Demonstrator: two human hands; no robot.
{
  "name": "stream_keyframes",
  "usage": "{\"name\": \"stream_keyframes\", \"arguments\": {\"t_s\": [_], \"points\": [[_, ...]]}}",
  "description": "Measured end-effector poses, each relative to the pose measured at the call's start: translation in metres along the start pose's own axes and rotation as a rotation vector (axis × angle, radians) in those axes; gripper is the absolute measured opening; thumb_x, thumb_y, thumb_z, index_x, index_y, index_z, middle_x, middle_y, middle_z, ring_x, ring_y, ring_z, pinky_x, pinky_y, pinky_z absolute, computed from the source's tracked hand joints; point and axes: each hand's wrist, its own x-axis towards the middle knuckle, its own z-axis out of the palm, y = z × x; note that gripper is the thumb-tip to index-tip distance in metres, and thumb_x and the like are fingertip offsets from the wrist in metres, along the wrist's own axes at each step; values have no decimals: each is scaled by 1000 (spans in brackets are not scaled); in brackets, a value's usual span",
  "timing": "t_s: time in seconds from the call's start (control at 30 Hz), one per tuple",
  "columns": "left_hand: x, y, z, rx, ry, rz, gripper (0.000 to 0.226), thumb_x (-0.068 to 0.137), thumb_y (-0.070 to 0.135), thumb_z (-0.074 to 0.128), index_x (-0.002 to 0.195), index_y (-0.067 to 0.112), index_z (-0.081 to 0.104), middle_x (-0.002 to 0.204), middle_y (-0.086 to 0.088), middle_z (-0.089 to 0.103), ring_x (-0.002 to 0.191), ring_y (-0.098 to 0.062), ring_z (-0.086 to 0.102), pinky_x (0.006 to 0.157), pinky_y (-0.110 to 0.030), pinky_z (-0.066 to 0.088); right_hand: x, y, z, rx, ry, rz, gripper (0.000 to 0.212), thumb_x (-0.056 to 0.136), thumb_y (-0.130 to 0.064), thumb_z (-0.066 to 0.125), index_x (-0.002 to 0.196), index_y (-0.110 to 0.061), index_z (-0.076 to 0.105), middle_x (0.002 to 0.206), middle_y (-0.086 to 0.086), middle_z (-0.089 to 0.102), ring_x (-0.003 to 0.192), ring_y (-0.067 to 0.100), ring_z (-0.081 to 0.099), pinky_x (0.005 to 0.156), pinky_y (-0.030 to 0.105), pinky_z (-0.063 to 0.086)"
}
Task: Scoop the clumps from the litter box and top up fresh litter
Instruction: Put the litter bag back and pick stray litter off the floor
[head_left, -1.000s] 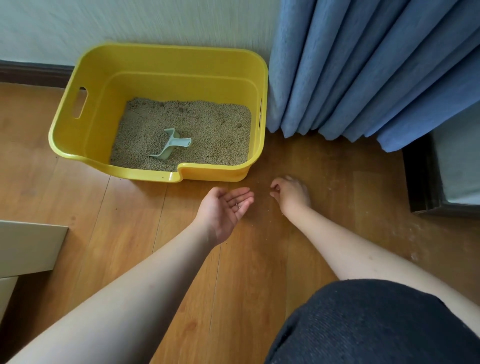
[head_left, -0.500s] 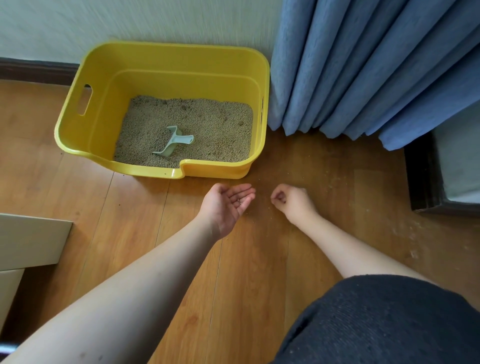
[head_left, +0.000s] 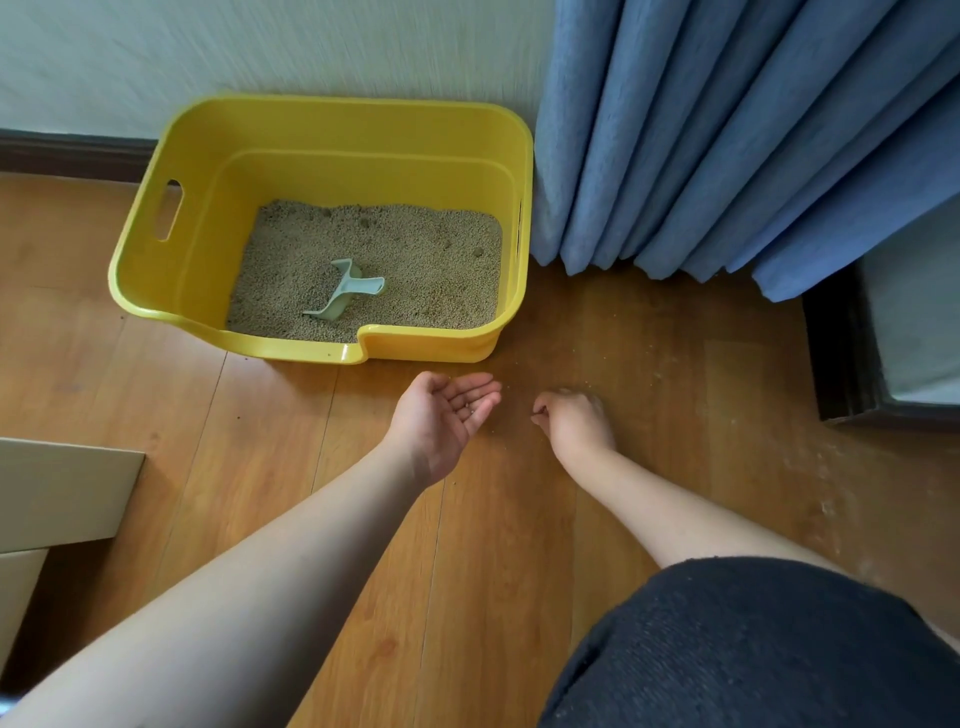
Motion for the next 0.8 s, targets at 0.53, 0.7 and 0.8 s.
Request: {"name": "stream_keyframes", "arguments": {"t_s": [0.53, 0.7, 0.8], "points": [[-15, 6, -16, -44, -10, 32, 48, 100, 18, 25, 103, -11, 63, 100, -27, 71, 97, -32, 69, 86, -32, 56, 34, -30, -17, 209, -59, 30, 16, 94, -20, 52, 103, -25, 64, 106, 4, 66, 89, 26, 64, 76, 30, 52], [-21, 16, -14, -68, -61, 21, 50, 101, 20, 24, 106, -11, 63, 110, -29, 68, 103, -34, 68, 93, -35, 53, 37, -32, -10, 140, -56, 19, 22, 96, -23, 52, 115, -25, 63, 117, 3, 63, 100, 26, 62, 82, 30, 51], [-21, 17, -12, -75, -68, 26, 51, 101, 20, 24, 106, -11, 63, 112, -29, 67, 103, -34, 67, 96, -36, 51, 38, -32, -6, 103, -63, 26, 22, 96, -24, 52, 115, -24, 63, 120, 4, 62, 103, 28, 61, 82, 31, 50]]}}
